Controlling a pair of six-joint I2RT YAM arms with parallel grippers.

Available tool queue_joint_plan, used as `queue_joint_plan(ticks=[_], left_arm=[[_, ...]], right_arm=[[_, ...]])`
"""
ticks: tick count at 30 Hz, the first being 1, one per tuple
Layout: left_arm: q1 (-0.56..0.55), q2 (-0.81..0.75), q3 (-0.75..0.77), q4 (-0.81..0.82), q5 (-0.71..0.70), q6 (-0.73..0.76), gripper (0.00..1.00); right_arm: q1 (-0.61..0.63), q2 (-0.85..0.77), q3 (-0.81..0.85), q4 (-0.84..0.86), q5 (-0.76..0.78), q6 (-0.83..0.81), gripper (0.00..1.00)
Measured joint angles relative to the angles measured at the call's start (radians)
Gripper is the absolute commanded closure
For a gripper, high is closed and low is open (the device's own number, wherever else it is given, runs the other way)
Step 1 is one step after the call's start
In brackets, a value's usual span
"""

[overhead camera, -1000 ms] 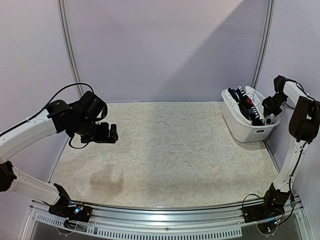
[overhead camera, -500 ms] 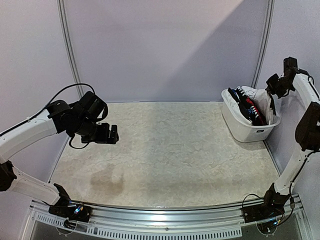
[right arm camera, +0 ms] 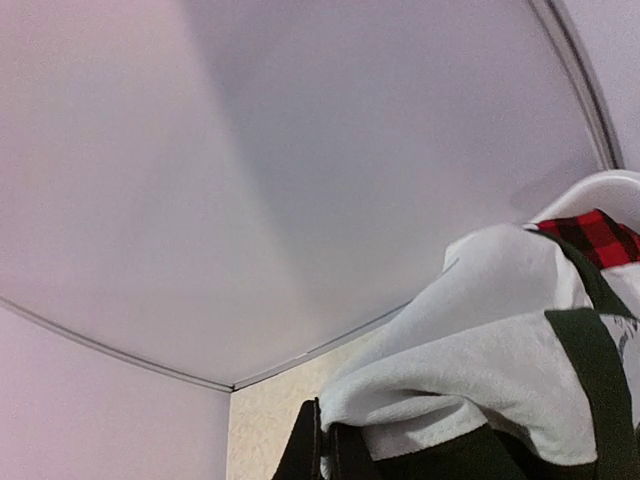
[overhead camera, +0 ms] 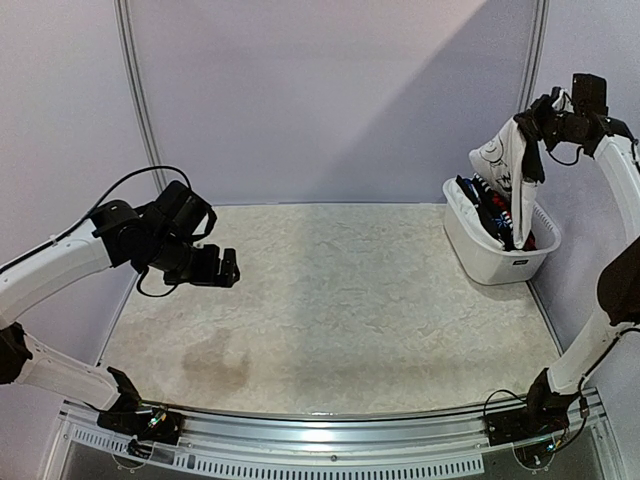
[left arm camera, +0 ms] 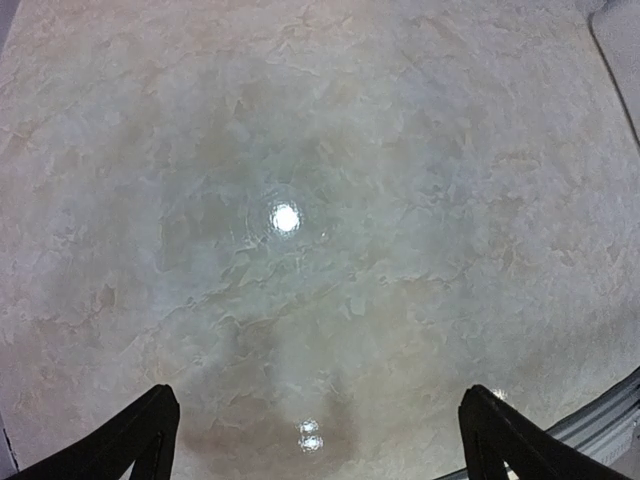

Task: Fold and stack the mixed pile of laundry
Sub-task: Place the crumpled T-shirt at the corner of the board.

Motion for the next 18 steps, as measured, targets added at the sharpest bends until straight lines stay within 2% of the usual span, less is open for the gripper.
queue_joint_plan(ticks=[9, 18], left_arm=[[0.0, -0.014, 0.0, 0.003, 0.011, 0.026, 0.0], [0.0, -0.039, 0.0, 0.003, 0.01, 0.053, 0.0]], right_arm=[[0.198, -0.11, 0.074, 0.117, 0.016, -0.008, 1.0], [0.507, -0.111, 0.165, 0.159, 0.114, -0.047, 1.0]])
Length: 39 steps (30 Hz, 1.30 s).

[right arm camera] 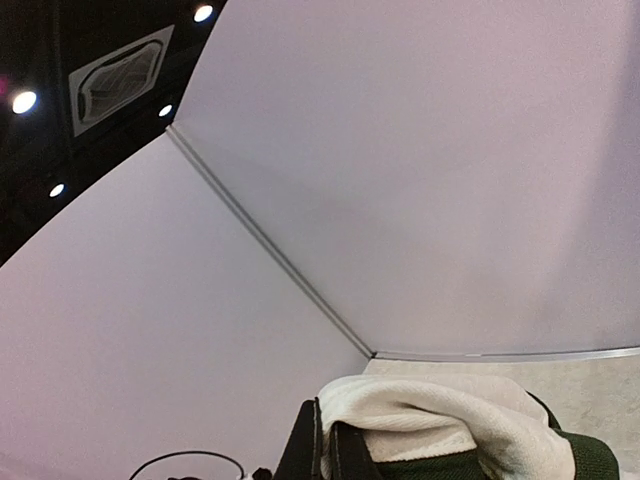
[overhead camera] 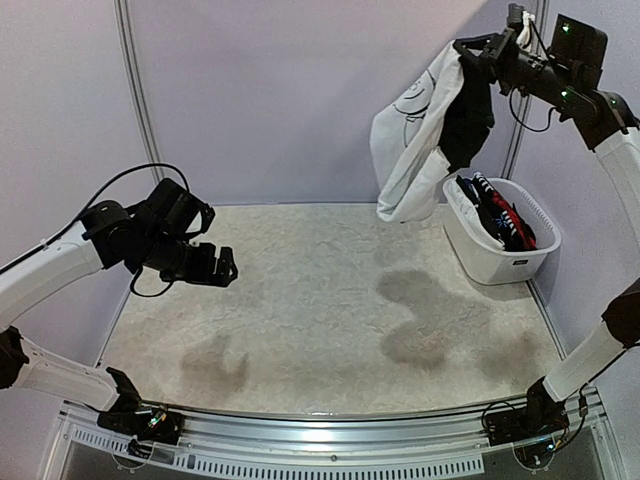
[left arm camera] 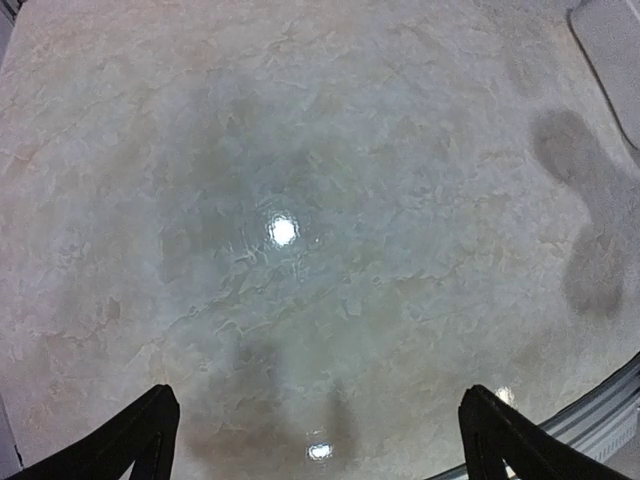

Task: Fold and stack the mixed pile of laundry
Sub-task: Place the crumpled T-shirt at the corner of the board.

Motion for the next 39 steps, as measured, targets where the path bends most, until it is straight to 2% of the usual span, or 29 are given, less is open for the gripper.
queue_joint_plan(ticks=[4, 9, 17, 23, 29, 33, 37, 39], left_arm=[[0.0, -0.018, 0.0, -0.01, -0.003, 0.009, 0.0], [0.0, -0.066, 0.0, -0.034, -0.014, 0.019, 0.0], [0.0, -0.113, -0.019, -0.057, -0.014, 0.031, 0.01], [-0.002, -0.096, -0.018, -0.038, 0.033, 0.053, 0.01], [-0.002, -0.035, 0.016, -0.009, 0.082, 0.083, 0.02], [-0.004, -0.013, 0.034, 0.018, 0.115, 0.098, 0.04], [-0.004, 0.005, 0.048, 0.024, 0.123, 0.101, 0.05], [-0.005, 0.025, 0.058, 0.022, 0.122, 0.101, 0.06]], right_arm=[[0.15, 0.04, 0.014, 0.021, 0.05, -0.021, 1.0], [0.275, 0.117, 0.014, 0.023, 0.088, -0.02, 1.0], [0.45, 0.236, 0.019, -0.095, 0.197, -0.037, 1.0], [0.537, 0.343, 0.222, -0.143, 0.255, -0.146, 1.0], [0.585, 0.362, 0.332, -0.074, 0.346, -0.292, 1.0], [0.6, 0.362, 0.339, -0.067, 0.52, -0.359, 1.0], [0.6, 0.382, 0.342, -0.188, 0.813, -0.409, 1.0], [0.596, 0.415, 0.349, -0.277, 0.913, -0.421, 0.96]])
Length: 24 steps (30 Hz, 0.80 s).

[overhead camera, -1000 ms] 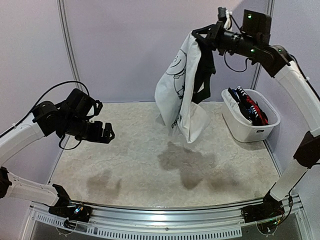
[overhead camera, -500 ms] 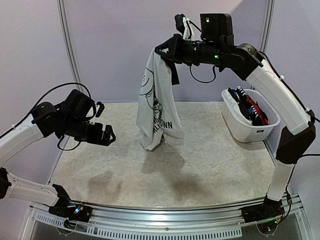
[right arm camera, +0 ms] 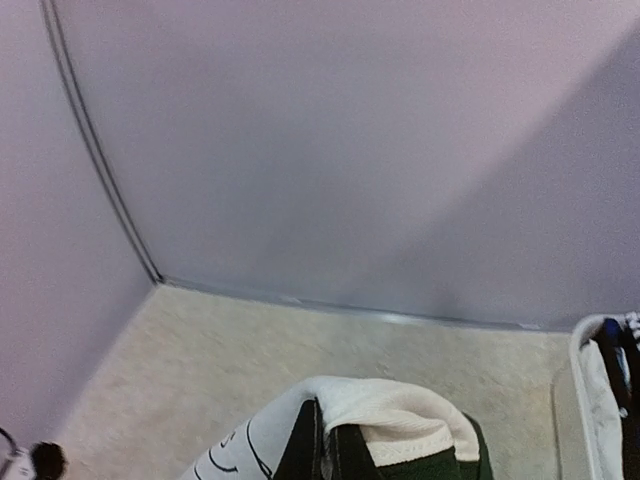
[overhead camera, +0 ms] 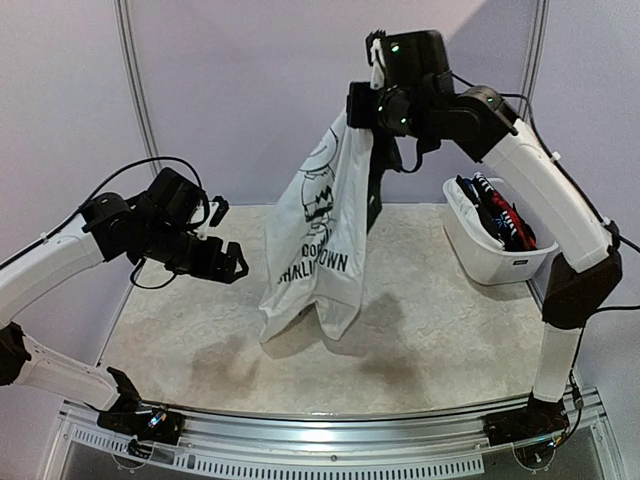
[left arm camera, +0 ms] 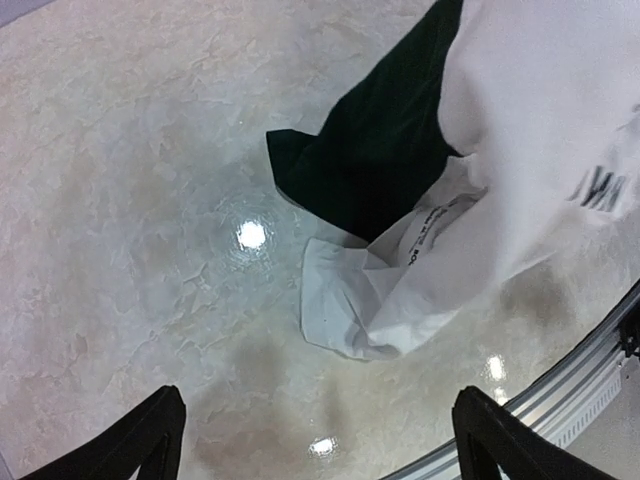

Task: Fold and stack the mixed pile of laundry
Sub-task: Place the crumpled T-shirt at the corner of the board.

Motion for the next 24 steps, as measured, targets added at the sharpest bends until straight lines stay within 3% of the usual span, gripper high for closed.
queue_joint_plan(ticks=[3, 5, 7, 10, 15, 24], left_arm=[[0.0, 0.034, 0.014, -0.002, -0.003, 0.0, 0.07], [0.0, 0.05, 0.019, -0.007, -0.006, 0.0, 0.08], [-0.004, 0.066, 0.026, -0.016, -0.009, 0.0, 0.08], [-0.024, 0.094, 0.042, -0.036, -0.019, -0.001, 0.08], [-0.092, 0.136, 0.063, -0.056, -0.029, 0.0, 0.09], [-0.246, 0.314, 0.127, -0.088, -0.042, 0.031, 0.1]], right_arm=[[-0.018, 0.087, -0.009, -0.152, 0.053, 0.018, 0.77], [-0.039, 0.132, -0.069, -0.222, 0.007, 0.052, 0.47], [-0.077, 0.17, -0.142, -0.285, -0.082, 0.108, 0.3], [-0.161, 0.207, -0.205, -0.373, -0.213, 0.172, 0.24], [-0.303, 0.193, -0.261, -0.424, -0.304, 0.214, 0.23], [-0.379, -0.006, -0.588, -0.367, -0.435, 0.219, 0.25]])
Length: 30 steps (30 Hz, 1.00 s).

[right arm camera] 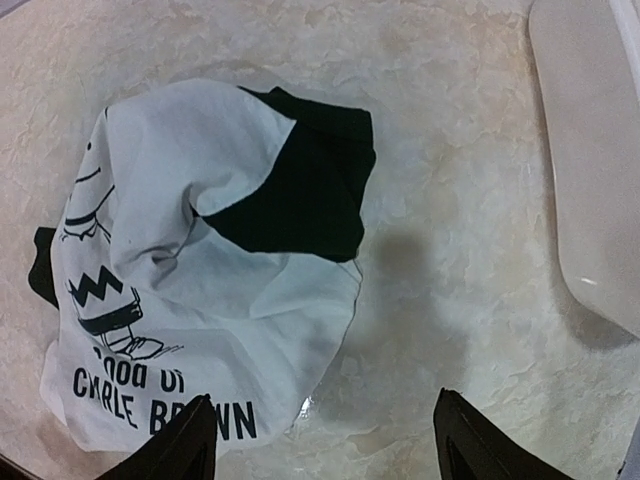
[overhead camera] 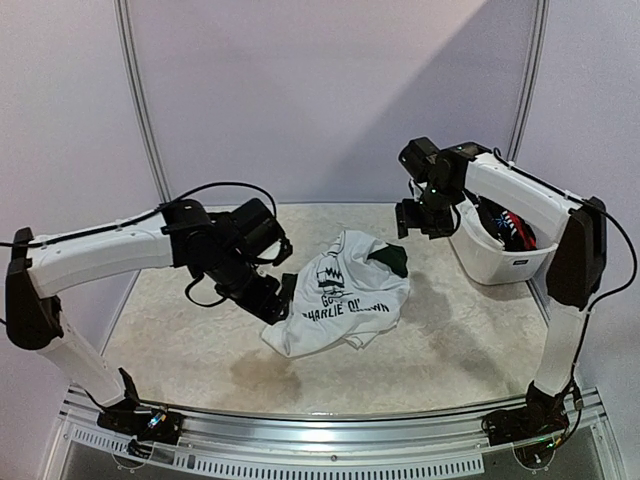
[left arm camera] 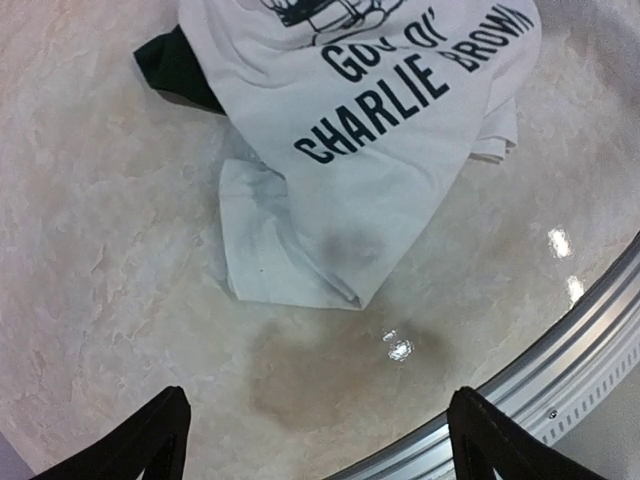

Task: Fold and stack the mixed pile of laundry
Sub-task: Pick up the crumpled T-shirt from the center of the board.

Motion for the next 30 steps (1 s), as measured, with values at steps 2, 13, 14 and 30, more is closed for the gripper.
queue_joint_plan(ticks=[2, 13, 14, 30], left_arm=[[-0.034, 0.066, 0.033, -0.01, -0.009, 0.01, 0.1], [-0.15, 0.366, 0.247, -0.023, -0.038, 0.092, 0.11], [-0.157, 0.392, 0.277, -0.025, -0.038, 0.103, 0.12], [-0.272, 0.692, 0.588, -0.035, -0.031, 0.256, 0.15]], right_arm=[[-0.011, -0.053, -0.086, 0.029, -0.038, -0.002, 0.25], [-0.056, -0.229, -0.328, 0.09, -0.117, -0.031, 0.25], [-0.059, -0.24, -0.34, 0.091, -0.117, -0.032, 0.25], [-0.117, -0.359, -0.423, 0.061, -0.121, -0.023, 0.25]])
